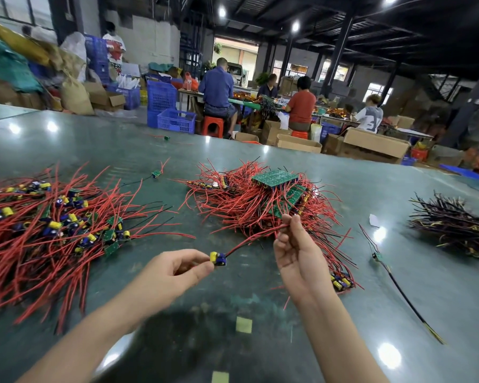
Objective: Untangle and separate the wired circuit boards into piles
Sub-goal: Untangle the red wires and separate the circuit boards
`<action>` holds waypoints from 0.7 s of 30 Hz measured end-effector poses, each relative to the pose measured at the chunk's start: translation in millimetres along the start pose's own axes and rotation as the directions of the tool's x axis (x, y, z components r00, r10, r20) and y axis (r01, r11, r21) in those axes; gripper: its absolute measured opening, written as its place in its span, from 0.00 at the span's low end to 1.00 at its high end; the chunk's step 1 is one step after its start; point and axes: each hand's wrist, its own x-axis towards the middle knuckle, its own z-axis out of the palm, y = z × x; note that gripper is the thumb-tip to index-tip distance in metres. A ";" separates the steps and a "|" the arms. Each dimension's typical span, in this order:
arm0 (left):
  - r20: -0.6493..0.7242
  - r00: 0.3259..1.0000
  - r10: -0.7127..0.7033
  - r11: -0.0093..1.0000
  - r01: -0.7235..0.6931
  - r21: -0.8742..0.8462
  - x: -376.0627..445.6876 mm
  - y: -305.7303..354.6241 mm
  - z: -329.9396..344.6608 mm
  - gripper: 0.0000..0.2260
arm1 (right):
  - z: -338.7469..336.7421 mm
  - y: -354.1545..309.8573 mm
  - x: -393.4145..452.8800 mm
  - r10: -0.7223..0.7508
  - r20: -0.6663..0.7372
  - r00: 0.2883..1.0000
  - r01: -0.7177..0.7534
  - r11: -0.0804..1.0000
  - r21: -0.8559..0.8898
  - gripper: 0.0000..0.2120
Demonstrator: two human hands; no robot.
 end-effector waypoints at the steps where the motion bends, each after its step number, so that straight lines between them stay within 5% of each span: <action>1: -0.005 1.000 0.009 1.000 -0.009 0.017 -1.0 1.4 0.4 0.12 | 0.1 0.6 0.1 0.004 0.005 1.000 -0.004 1.000 0.005 0.09; 14: 0.171 0.973 -0.155 0.980 0.174 -0.097 -3.3 4.7 4.4 0.07 | 0.7 0.4 -2.5 -0.090 -0.005 0.996 0.089 0.994 -0.064 0.08; 21: 0.068 0.987 -0.145 0.977 0.154 -0.151 -2.4 3.4 5.2 0.07 | 3.3 11.2 -5.3 -0.104 -0.002 0.995 0.104 0.993 -0.063 0.08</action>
